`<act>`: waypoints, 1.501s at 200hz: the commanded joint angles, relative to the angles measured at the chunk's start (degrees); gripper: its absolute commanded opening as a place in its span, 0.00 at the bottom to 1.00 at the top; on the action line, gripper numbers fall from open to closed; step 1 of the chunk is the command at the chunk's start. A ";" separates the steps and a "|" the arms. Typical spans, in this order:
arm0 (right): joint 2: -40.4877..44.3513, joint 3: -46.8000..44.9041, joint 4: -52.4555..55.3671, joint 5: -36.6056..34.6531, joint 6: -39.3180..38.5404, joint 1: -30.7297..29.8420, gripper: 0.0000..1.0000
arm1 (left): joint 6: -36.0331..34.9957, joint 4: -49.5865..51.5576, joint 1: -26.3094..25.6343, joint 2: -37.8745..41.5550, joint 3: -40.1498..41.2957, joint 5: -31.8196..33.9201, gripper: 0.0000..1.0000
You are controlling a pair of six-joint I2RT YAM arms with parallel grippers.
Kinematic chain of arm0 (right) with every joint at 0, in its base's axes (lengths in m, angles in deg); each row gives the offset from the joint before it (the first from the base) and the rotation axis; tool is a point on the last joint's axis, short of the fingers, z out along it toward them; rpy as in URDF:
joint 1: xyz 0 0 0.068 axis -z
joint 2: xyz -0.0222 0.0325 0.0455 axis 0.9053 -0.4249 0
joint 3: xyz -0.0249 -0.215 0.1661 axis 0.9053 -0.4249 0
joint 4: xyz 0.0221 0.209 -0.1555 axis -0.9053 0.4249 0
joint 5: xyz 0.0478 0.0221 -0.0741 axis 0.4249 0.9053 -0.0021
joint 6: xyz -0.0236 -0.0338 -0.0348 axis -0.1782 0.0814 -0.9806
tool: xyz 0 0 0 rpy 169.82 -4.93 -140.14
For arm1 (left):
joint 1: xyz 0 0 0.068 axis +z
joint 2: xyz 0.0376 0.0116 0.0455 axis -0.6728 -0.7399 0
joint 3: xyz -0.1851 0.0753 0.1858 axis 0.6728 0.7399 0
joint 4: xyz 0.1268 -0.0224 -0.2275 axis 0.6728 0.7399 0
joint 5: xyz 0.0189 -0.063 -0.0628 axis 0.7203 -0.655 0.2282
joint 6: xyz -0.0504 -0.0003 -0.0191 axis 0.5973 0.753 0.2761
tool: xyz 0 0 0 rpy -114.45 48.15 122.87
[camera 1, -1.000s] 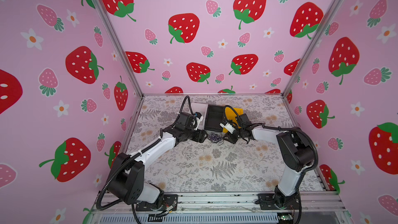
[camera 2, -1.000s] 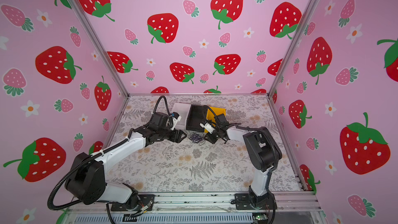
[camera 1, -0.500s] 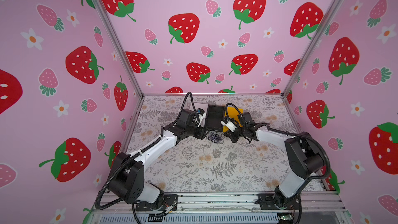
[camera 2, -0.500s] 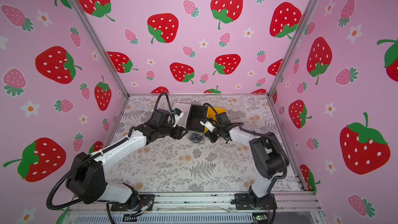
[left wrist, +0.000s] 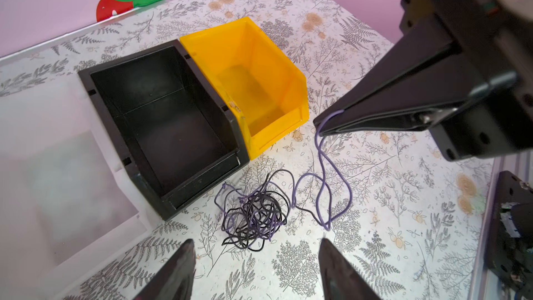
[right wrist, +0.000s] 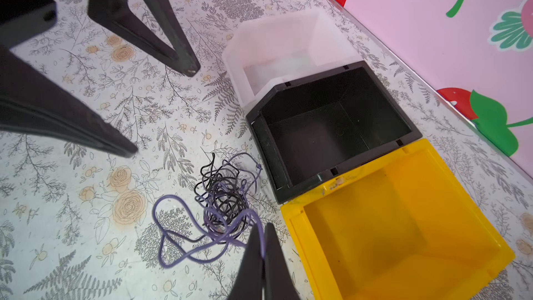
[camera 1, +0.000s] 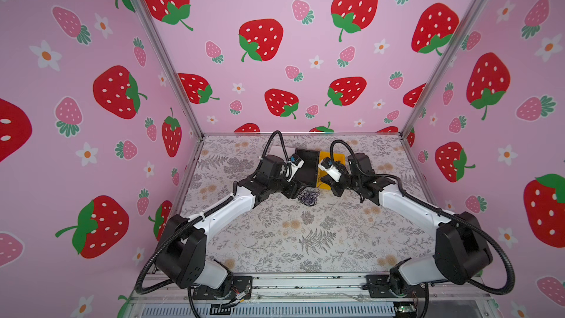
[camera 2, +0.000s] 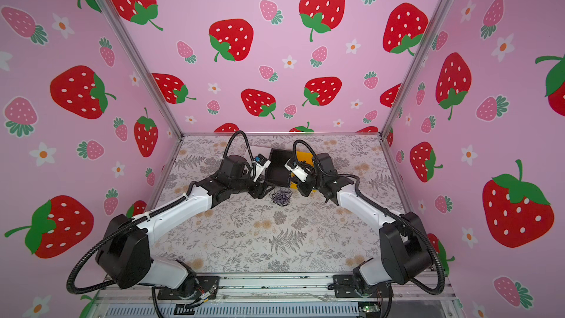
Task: Untangle and sort cables by color
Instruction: Untie the cable.
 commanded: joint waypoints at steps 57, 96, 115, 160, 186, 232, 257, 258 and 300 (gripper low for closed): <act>2.97 2.25 -5.04 1.34 1.97 -0.23 0.00 | -10.87 -6.61 -0.38 -0.83 7.20 -0.94 0.69; 3.69 2.85 -6.54 1.96 3.38 -0.21 0.00 | -11.22 -6.59 -0.46 -5.30 6.03 0.65 0.72; 4.68 3.20 -7.50 2.03 4.15 -0.21 0.00 | -11.02 -6.26 -0.46 -7.37 5.21 1.33 0.72; 7.50 3.68 -11.05 1.68 6.01 -0.22 0.00 | -10.26 -7.58 -0.89 -9.07 5.97 2.93 0.74; 6.83 4.30 -11.56 2.92 7.37 -0.24 0.00 | -11.86 -8.09 -1.68 -10.64 5.80 2.11 0.74; 5.32 3.07 -12.78 3.59 8.83 -0.31 0.00 | -11.97 -7.44 -2.26 -16.51 -0.47 -1.29 0.70; 5.39 1.11 -14.07 2.56 9.14 -0.23 0.00 | -14.12 -1.86 -2.99 -21.26 -6.88 -0.81 0.70; 5.43 1.06 -14.08 2.49 9.16 -0.23 0.00 | -14.24 -1.65 -3.00 -21.39 -7.09 -0.81 0.70; 6.54 -1.79 -17.40 2.82 12.88 1.35 0.00 | -16.48 1.47 -3.48 -24.50 -9.75 0.26 0.64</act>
